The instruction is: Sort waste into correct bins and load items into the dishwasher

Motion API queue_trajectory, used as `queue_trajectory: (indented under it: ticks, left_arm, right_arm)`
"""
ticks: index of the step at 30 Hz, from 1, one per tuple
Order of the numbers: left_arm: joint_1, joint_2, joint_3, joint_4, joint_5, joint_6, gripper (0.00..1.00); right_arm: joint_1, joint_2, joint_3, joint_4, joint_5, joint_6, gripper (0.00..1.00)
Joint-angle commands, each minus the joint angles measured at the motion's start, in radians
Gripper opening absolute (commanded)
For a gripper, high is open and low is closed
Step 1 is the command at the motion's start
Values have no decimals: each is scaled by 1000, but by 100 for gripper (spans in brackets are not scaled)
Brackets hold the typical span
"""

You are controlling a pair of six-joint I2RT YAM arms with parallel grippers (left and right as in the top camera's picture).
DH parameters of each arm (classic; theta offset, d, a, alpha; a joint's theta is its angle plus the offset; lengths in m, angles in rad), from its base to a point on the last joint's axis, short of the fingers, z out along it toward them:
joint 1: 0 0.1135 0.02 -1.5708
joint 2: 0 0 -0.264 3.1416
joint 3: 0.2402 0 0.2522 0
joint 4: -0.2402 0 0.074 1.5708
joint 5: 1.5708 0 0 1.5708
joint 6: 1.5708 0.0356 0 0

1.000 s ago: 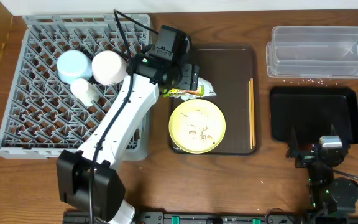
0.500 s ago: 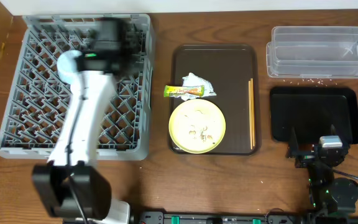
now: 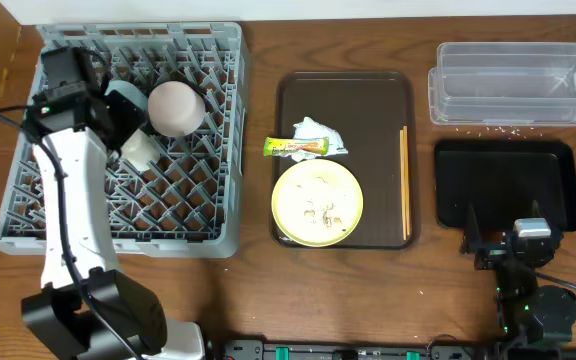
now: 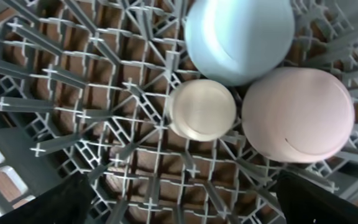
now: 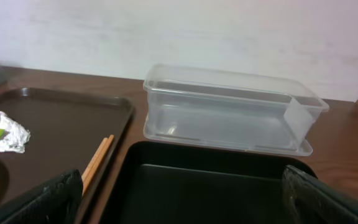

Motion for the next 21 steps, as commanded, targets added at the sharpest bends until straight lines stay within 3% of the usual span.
queue_trajectory:
  ticks: [1, 9, 12, 21]
  left_arm:
    - [18, -10, 9, -1, 11, -13, 96]
    - [17, -10, 9, 21, 11, -106, 96]
    - [17, -10, 9, 21, 11, -114, 96]
    - [17, -10, 9, 21, 10, -114, 96]
  right_arm:
    - [-7, -5, -1, -4, -5, 13, 99]
    - [-7, -5, -1, 26, -14, 19, 99]
    - [-7, -5, -1, 149, -178, 140, 99]
    - [-7, 5, -1, 815, -116, 76, 99]
